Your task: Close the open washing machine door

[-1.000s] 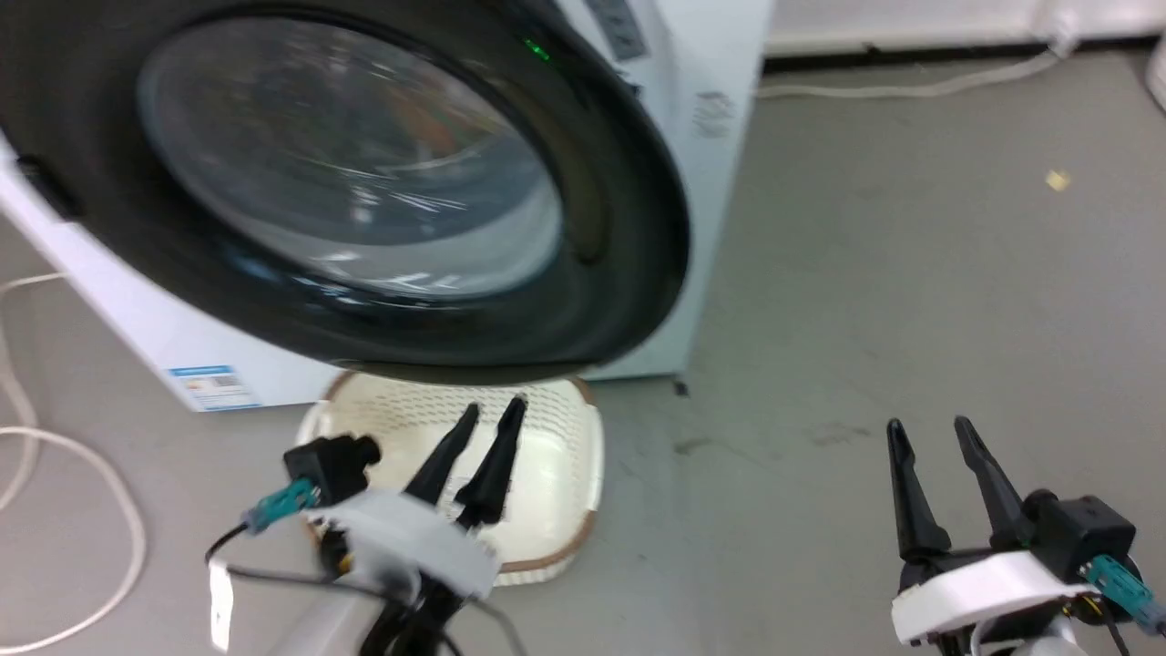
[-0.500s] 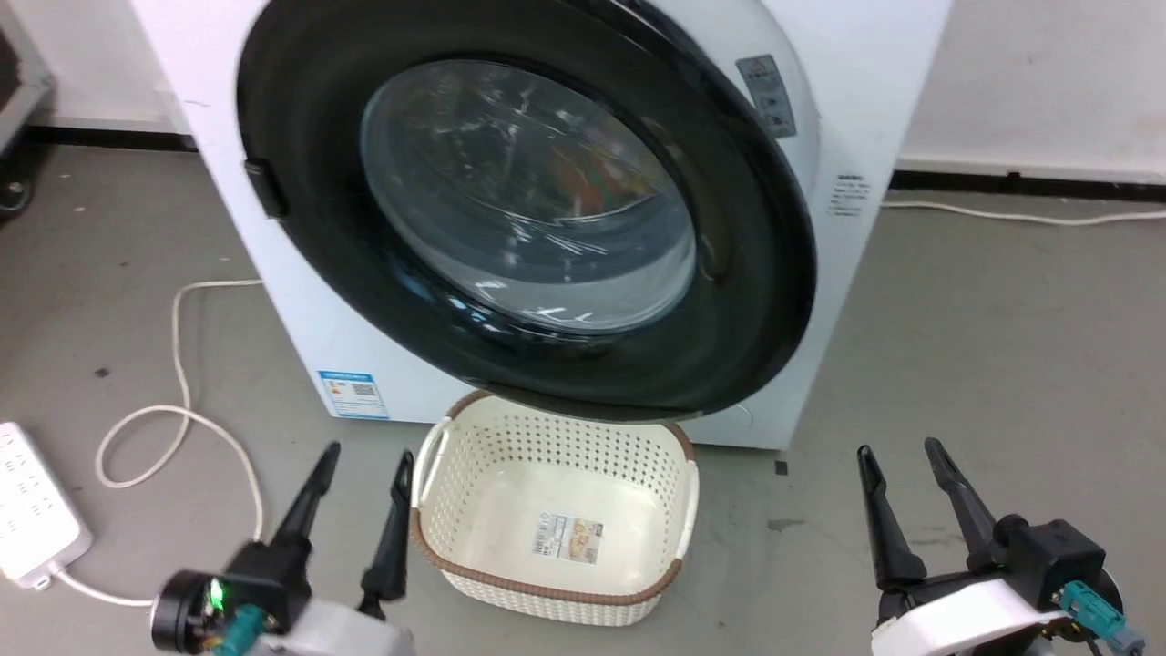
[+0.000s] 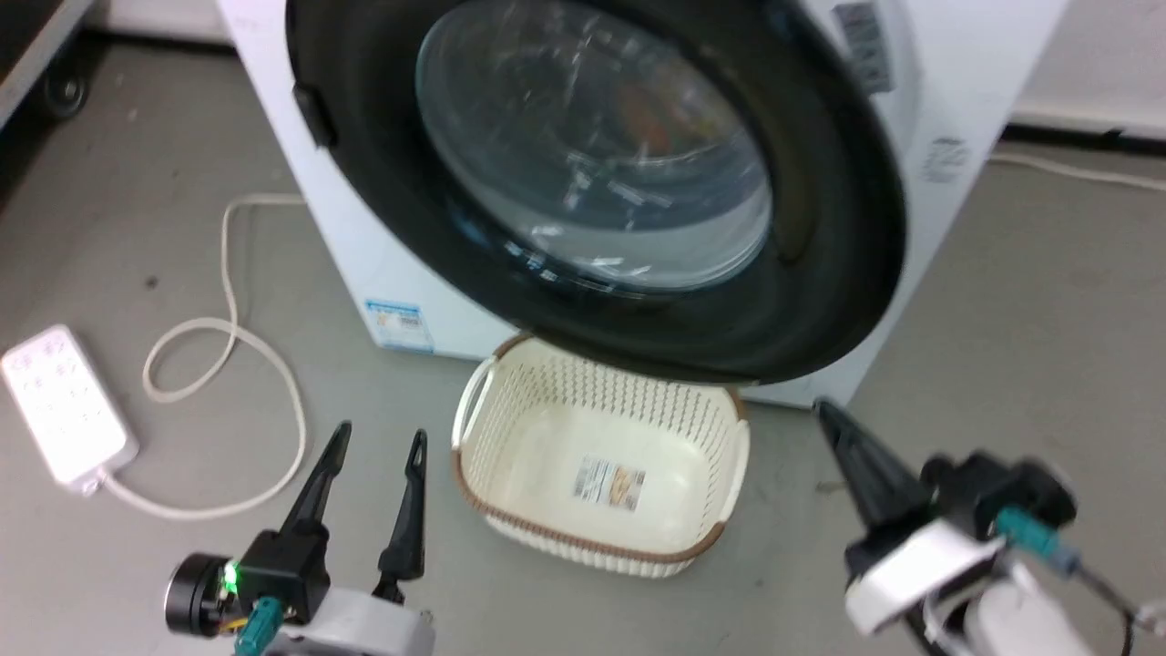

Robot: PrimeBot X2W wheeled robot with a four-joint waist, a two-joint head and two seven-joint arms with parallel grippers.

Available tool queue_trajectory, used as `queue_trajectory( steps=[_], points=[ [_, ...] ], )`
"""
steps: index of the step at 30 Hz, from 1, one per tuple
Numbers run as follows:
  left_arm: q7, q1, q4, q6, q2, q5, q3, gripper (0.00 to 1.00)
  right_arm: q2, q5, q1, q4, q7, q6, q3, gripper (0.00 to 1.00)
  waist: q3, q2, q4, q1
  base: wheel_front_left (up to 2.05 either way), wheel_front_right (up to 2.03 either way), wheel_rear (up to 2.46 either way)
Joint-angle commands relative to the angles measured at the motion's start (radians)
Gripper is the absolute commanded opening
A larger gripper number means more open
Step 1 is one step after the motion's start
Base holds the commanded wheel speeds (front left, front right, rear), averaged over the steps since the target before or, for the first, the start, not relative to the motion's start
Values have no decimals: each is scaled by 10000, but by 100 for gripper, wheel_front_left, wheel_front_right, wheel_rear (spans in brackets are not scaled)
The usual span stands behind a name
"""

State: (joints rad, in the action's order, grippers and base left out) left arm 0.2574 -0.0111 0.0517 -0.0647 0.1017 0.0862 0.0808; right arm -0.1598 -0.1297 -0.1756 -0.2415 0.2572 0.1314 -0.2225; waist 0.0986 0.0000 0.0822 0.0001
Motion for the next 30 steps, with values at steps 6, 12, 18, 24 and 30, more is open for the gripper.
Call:
queue_trajectory(
  steps=[6, 12, 18, 24, 30],
  points=[
    [43, -801, -46, -275, -230, -141, -28, 100, -1468, -1265, -2575, -1571, 13, -7, -1060, 0, 1375, 0, 884, -1, 0, 0, 0],
    [43, -1094, -80, -369, -379, -68, -82, 100, -2318, -2193, -4564, -3011, -26, -7, -1319, 0, 1782, 0, 1297, -1, 0, 0, 0],
    [43, -1245, -102, -433, -455, -98, -45, 100, -2873, -2506, -5966, -4285, -15, -7, -1607, 0, 1953, 0, 1573, -1, 0, 0, 0],
    [43, -1320, -161, -449, -486, -141, -22, 100, -2937, -2736, -7007, -5398, -71, -7, -1434, 0, 2165, 0, 1700, -1, 0, 0, 0],
    [43, -1394, -194, -435, -506, -121, 54, 100, -2882, -2769, -8065, -6741, -70, -7, -760, 0, 2392, 0, 1796, -1, 0, 0, 0]
  ],
)
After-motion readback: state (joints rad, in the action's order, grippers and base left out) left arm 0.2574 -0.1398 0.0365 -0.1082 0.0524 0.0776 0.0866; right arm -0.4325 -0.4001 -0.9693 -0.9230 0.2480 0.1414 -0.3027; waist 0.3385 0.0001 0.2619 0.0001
